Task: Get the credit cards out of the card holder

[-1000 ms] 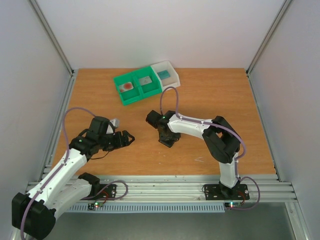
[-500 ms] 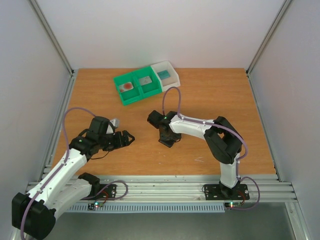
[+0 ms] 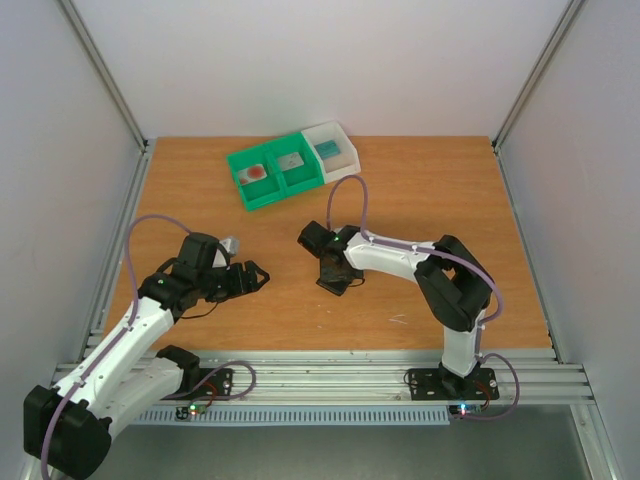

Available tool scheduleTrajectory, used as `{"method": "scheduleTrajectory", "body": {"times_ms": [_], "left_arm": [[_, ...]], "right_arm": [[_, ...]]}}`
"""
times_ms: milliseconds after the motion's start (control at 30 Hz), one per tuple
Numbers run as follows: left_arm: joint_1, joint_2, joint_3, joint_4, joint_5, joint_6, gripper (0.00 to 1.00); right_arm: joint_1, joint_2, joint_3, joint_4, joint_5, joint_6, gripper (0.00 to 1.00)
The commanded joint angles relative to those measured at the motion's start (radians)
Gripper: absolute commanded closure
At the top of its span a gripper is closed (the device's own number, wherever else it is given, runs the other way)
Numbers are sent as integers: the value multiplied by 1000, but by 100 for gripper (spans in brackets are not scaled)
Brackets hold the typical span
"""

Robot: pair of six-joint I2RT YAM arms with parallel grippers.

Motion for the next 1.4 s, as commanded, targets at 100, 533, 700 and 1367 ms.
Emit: {"method": "scheduleTrajectory", "body": {"times_ms": [100, 533, 700, 1367], "left_arm": [[-7, -1, -10, 33, 3, -3, 19], [-10, 52, -16, 81, 36, -23, 20], [-11, 88, -42, 134, 48, -28, 24], [-21, 448, -115, 553, 202, -71, 29]], "right_arm": [[14, -12, -36, 31, -67, -80, 99], [64, -84, -94, 214, -189, -229, 99], [79, -107, -107, 240, -223, -262, 99], [73, -175, -183, 168, -155, -79, 83]]}}
